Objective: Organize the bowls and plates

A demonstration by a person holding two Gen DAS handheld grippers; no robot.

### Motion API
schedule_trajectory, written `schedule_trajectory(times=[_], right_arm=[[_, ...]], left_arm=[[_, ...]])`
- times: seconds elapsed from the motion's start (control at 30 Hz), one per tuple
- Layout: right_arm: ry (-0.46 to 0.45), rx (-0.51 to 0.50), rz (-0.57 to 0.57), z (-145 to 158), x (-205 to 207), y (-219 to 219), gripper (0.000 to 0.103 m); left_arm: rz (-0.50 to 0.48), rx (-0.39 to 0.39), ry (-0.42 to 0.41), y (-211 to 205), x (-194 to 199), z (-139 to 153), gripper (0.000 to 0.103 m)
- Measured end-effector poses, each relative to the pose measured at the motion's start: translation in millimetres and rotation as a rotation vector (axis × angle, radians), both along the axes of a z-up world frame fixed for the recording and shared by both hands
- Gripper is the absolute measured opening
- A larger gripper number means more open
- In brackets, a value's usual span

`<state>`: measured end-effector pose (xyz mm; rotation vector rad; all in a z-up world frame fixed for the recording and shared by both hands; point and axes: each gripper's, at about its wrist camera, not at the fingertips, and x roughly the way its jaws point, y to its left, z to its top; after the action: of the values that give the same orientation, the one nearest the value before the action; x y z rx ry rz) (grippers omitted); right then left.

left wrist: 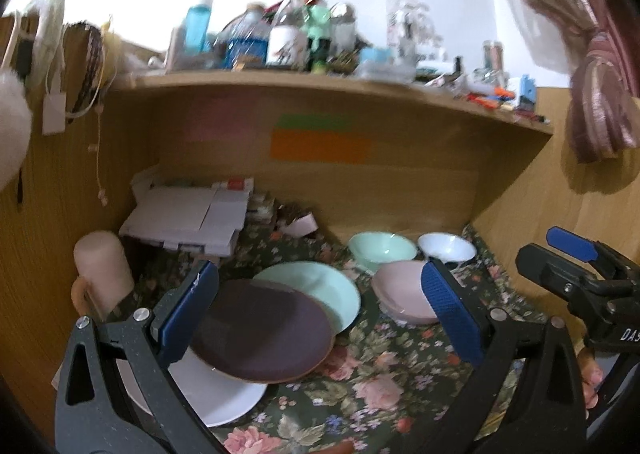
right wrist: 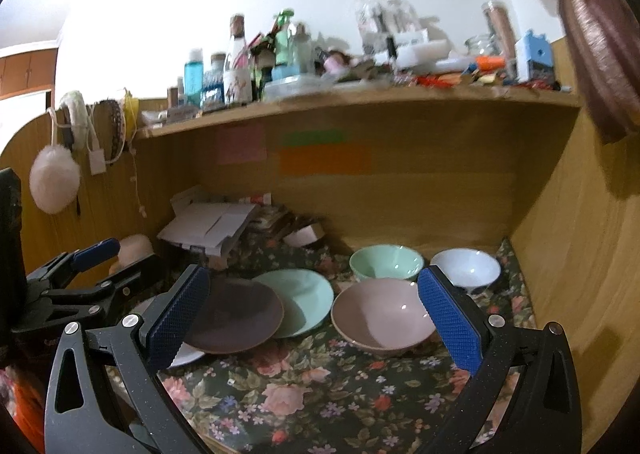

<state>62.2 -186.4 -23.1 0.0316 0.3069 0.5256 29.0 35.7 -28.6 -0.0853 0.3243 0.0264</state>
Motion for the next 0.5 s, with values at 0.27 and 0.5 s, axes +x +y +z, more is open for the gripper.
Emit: schedule_trajectory(times=[0.27, 0.5], right_arm=[[0.079, -0.05, 0.066, -27, 24, 35, 0.103], [0.163, -0.094, 0.133, -55, 49, 69, 0.103]], left_arm=[[0.088, 0.002, 0.109, 42, 19, -36, 0.103], [0.181, -0.02, 0.194, 86, 33, -66, 0.103]])
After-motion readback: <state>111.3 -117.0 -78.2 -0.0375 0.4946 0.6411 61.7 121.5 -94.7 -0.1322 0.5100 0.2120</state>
